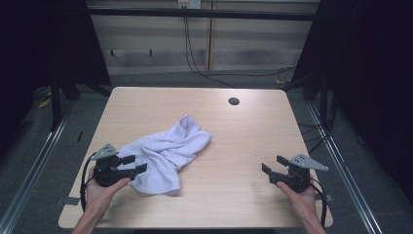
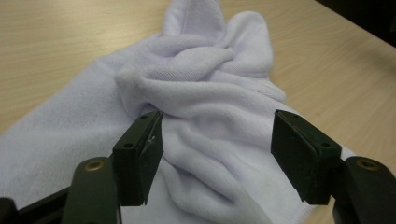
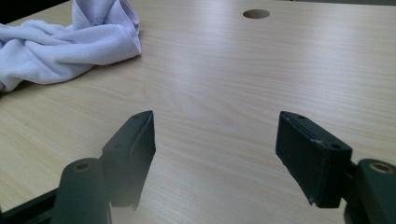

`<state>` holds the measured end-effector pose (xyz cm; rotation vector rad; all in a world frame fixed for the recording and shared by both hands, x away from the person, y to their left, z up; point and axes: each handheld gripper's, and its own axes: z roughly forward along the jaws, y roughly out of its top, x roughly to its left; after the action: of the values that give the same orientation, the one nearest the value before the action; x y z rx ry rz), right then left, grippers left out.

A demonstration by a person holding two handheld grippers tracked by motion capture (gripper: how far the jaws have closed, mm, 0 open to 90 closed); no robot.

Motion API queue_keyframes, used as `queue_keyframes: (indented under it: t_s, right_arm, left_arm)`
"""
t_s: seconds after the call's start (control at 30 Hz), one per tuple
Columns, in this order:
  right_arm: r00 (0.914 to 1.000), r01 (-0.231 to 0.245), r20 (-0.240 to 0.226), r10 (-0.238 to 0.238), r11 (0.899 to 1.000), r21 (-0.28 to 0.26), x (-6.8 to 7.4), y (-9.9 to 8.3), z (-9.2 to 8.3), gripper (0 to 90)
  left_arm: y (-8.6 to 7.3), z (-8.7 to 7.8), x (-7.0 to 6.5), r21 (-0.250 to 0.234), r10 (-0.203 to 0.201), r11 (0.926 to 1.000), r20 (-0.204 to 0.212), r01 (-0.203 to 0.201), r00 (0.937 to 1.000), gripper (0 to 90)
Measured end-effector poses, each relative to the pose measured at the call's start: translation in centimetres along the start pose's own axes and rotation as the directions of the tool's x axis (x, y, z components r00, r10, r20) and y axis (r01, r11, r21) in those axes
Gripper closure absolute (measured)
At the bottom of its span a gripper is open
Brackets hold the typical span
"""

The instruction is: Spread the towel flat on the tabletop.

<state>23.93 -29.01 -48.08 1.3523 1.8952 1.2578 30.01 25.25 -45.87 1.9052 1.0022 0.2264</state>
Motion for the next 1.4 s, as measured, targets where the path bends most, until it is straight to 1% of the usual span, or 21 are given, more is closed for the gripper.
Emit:
queue_keyframes:
  t_s: [0.1,0.17,0.27,0.33,0.43,0.47,0.5,0.6,0.67,0.73,0.77,0.83,0.93,1.03,1.13,1.17,1.23,1.27,1.3,1.33,1.4]
  right_arm:
    - [0.9997,-0.016,-0.016,0.016,1.0,0.009,-0.1,0.0,0.1,27.6]
    - [0.9978,-0.048,-0.044,0.049,0.999,0.019,0.0,-0.1,0.2,25.7]
    - [0.9961,-0.05,-0.071,0.053,0.998,0.05,0.4,-0.4,0.2,22.9]
    - [0.9965,-0.043,-0.069,0.046,0.998,0.051,0.6,-0.4,0.1,22.6]
    - [0.9969,-0.034,-0.07,0.037,0.998,0.044,0.6,-0.3,0.1,22.6]
    - [0.9972,-0.029,-0.068,0.032,0.998,0.05,0.7,-0.3,0.1,23.0]
    - [0.9972,-0.028,-0.067,0.033,0.997,0.067,0.8,-0.3,0.2,22.9]
    - [0.9954,-0.032,-0.087,0.04,0.996,0.086,1.0,-0.4,0.2,22.1]
    - [0.9952,-0.03,-0.091,0.037,0.996,0.084,1.1,-0.4,0.1,22.1]
    - [0.9944,-0.041,-0.094,0.048,0.996,0.077,1.0,-0.4,0.2,23.4]
    - [0.9944,-0.041,-0.094,0.048,0.996,0.077,1.0,-0.4,0.2,23.4]
    - [0.9947,-0.049,-0.087,0.055,0.996,0.071,0.8,-0.3,0.2,24.0]
    - [0.9938,-0.05,-0.095,0.058,0.996,0.078,0.9,-0.4,0.2,24.0]
    - [0.9934,-0.028,-0.108,0.038,0.995,0.094,1.3,-0.4,0.4,24.5]
    - [0.9921,-0.01,-0.123,0.023,0.995,0.103,1.8,-0.3,0.6,25.4]
    - [0.9913,-0.001,-0.131,0.015,0.994,0.107,1.9,-0.3,0.6,25.8]
    - [0.9893,0.02,-0.146,-0.003,0.993,0.12,2.3,-0.3,0.8,26.7]
    - [0.988,0.025,-0.154,-0.006,0.992,0.122,2.3,-0.2,0.9,27.3]
    - [0.988,0.025,-0.154,-0.006,0.992,0.122,2.3,-0.2,0.9,27.3]
    - [0.9868,0.032,-0.162,-0.011,0.991,0.128,2.5,-0.2,1.0,28.1]
    - [0.9865,0.035,-0.164,-0.013,0.99,0.134,2.6,-0.2,1.0,30.1]
  left_arm:
    - [0.9,1.0,0.2,-0.009,0.013,0.9999,-0.029,-0.013,0.9995,40.6]
    - [1.5,1.6,0.5,0.003,0.024,0.9997,-0.016,-0.024,0.9996,45.8]
    - [2.4,2.6,0.7,0.009,0.052,0.9986,-0.001,-0.052,0.9986,50.2]
    - [3.0,3.2,1.1,0.013,0.041,0.9991,-0.008,-0.041,0.9991,50.4]
    - [3.4,3.8,0.8,0.035,0.045,0.9984,-0.001,-0.045,0.999,42.9]
    - [3.4,4.1,0.6,0.055,0.074,0.9958,-0.004,-0.074,0.9973,42.9]
    - [3.2,4.4,0.6,0.061,0.071,0.9957,-0.006,-0.07,0.9975,41.9]
    - [2.4,5.5,1.5,0.105,0.054,0.9932,-0.031,-0.05,0.9981,33.0]
    - [1.8,6.1,2.1,0.118,0.002,0.9931,-0.017,0.0,0.9999,29.5]
    - [1.3,7.1,1.6,0.174,0.038,0.9842,-0.037,-0.031,0.9986,26.9]
    - [1.3,7.1,1.6,0.174,0.038,0.9842,-0.037,-0.031,0.9986,28.9]
    - [0.9,7.4,0.8,0.199,0.112,0.975,-0.057,-0.099,0.9921,34.2]
    - [0.7,7.3,0.6,0.196,0.112,0.9755,-0.049,-0.1,0.9925,47.6]
    - [0.3,7.1,-0.2,0.194,0.14,0.972,-0.026,-0.133,0.9898,51.3]
    - [-0.1,7.0,-1.7,0.199,0.173,0.964,0.036,-0.176,0.9843,54.4]
    - [-0.3,6.9,-2.3,0.209,0.197,0.9564,0.054,-0.204,0.9789,55.1]
    - [-0.6,6.8,-3.5,0.212,0.205,0.9518,0.1,-0.222,0.9737,56.1]
    - [-0.9,6.8,-4.7,0.22,0.227,0.9427,0.129,-0.251,0.9653,56.2]
    - [-0.9,6.8,-4.7,0.22,0.227,0.9427,0.129,-0.251,0.9653,56.2]
    - [-1.1,6.9,-6.0,0.222,0.239,0.937,0.158,-0.27,0.9583,56.2]
    - [-1.2,6.9,-6.5,0.226,0.238,0.935,0.171,-0.273,0.9562,56.2]
